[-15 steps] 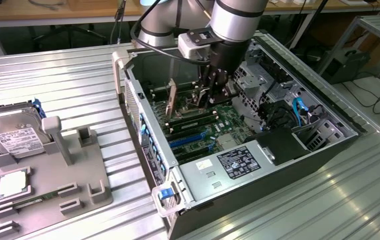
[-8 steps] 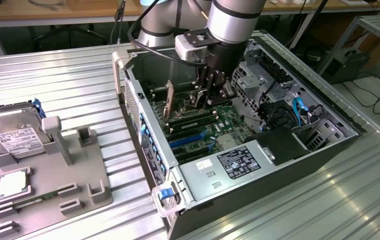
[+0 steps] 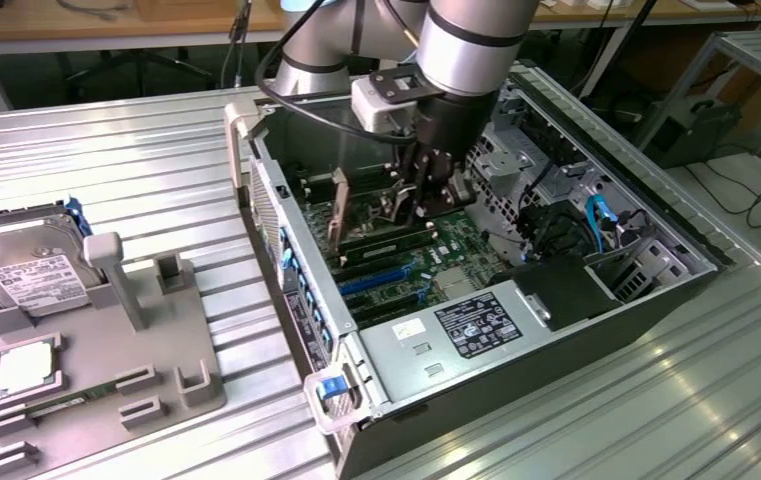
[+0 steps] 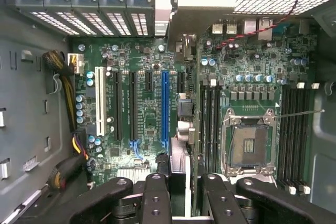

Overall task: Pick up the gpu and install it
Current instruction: 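Insert the gpu into the slot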

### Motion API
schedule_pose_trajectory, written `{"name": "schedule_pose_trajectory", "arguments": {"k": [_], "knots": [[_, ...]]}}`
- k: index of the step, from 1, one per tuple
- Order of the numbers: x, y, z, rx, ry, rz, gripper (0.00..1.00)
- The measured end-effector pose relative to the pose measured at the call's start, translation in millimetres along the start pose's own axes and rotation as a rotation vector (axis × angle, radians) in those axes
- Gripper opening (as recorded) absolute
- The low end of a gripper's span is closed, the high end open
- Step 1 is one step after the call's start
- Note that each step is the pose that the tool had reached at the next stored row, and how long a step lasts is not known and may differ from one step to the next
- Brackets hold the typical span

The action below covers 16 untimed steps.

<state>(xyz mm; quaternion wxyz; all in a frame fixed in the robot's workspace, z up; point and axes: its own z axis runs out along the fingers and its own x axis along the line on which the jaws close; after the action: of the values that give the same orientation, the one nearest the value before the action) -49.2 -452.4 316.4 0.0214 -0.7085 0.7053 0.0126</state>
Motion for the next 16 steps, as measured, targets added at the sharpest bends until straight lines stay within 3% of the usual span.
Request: {"name": "schedule_pose_trajectory", "arguments": {"k": [16], "knots": [[3.4,6.3,19.3,0.0,-0.0004,0.0,0.28]]}}
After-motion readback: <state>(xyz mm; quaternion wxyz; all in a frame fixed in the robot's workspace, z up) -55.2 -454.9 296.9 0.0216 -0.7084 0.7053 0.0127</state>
